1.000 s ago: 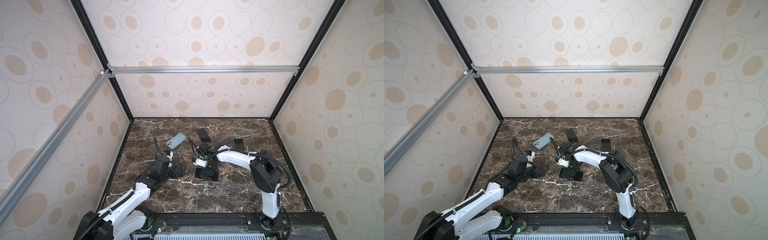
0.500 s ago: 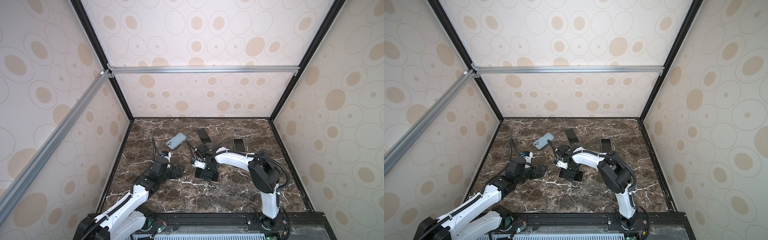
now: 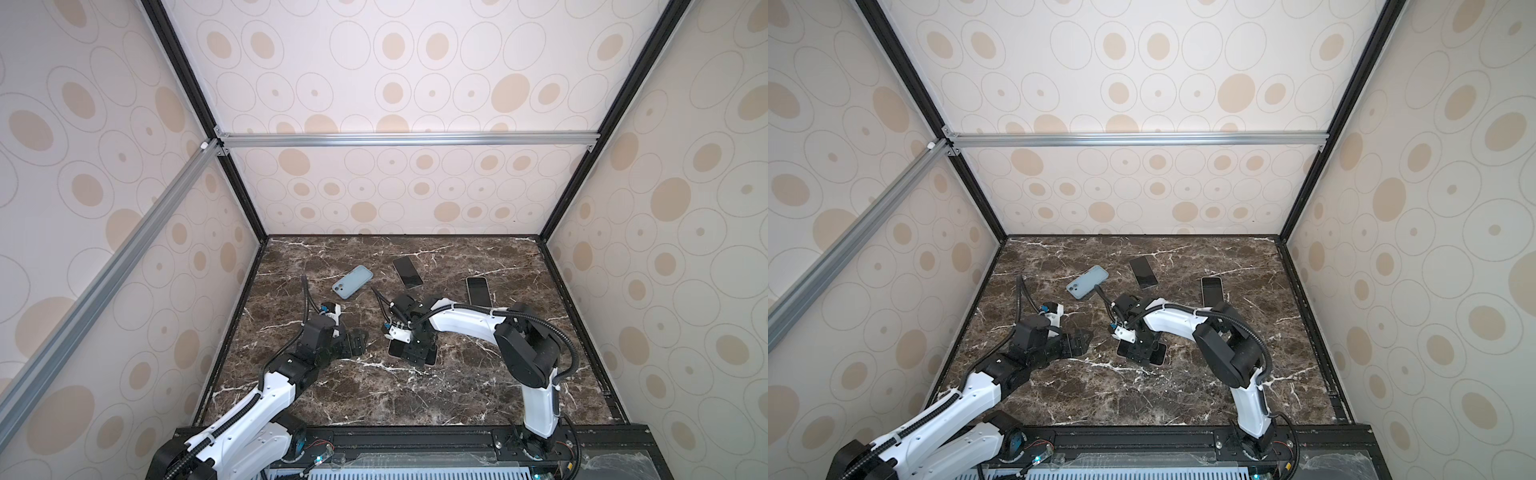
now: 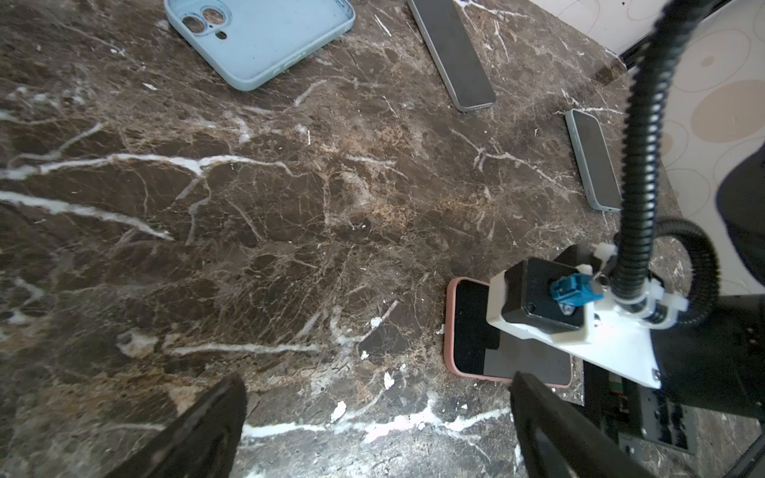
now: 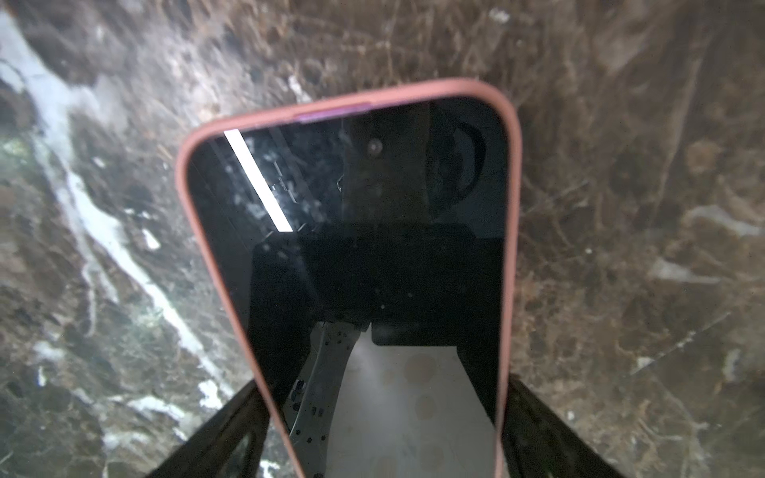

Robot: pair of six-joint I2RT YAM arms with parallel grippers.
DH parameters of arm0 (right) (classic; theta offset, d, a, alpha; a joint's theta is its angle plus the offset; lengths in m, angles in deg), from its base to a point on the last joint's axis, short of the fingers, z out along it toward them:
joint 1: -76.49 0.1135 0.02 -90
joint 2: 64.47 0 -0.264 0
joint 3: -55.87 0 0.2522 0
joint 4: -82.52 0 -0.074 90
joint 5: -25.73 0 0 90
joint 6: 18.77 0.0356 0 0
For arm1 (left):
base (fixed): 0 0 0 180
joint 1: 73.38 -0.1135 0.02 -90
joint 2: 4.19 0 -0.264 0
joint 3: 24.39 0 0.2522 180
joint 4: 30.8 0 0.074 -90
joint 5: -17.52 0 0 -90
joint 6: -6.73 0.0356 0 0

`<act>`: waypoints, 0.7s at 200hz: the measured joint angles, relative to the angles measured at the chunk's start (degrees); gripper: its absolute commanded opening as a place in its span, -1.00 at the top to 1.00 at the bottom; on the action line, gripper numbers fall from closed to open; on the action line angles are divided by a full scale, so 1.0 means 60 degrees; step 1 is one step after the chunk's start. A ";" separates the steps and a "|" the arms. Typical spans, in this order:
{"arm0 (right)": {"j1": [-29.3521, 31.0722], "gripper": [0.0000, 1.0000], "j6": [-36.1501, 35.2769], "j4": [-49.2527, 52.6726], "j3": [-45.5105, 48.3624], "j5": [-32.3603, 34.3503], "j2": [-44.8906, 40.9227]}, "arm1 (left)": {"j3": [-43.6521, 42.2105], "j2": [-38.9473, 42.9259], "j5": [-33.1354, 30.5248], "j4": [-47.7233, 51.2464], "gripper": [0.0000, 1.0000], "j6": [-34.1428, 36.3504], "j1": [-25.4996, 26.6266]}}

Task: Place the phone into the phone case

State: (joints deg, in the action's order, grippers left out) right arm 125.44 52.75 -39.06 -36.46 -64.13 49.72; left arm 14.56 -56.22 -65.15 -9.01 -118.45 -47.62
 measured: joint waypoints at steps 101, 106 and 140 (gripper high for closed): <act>-0.0076 0.20 0.1956 -0.0379 0.0561 0.0117 -0.0415 | 0.0000 0.0015 -0.0004 0.0044 -1.00 0.0000 0.0000; -0.0113 0.23 0.2084 -0.0433 0.0623 0.0091 -0.0459 | 0.0000 0.0015 -0.0004 0.0044 -1.00 0.0000 0.0000; -0.0532 0.41 0.3100 -0.0951 0.1191 -0.0025 -0.0892 | 0.0000 -0.0011 0.0004 0.0029 -1.00 0.0004 0.0000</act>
State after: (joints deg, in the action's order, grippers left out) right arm 122.25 71.35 -44.76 -29.31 -64.28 44.36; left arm 14.56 -56.28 -65.13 -8.83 -118.43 -47.62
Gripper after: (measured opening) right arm 0.751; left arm 0.999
